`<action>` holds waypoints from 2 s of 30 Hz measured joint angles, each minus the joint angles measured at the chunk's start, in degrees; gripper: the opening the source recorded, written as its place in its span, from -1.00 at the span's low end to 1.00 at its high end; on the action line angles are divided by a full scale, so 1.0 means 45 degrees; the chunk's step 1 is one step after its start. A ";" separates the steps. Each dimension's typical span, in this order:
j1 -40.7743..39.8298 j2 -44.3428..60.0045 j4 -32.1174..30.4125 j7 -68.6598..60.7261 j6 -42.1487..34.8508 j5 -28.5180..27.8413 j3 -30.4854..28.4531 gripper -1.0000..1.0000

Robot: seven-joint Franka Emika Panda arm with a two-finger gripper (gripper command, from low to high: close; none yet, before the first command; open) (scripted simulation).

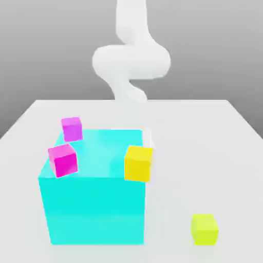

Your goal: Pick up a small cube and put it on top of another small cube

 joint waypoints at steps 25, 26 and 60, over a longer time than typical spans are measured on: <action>0.0948 1.1383 -0.2534 0.5134 0.4946 -0.1442 0.3262 0.00; 0.1064 1.1731 -0.2721 0.5295 0.5118 -0.1533 0.3266 0.00; 0.1024 0.8173 -0.0453 1.1517 -0.2578 -0.6801 0.1689 -1.00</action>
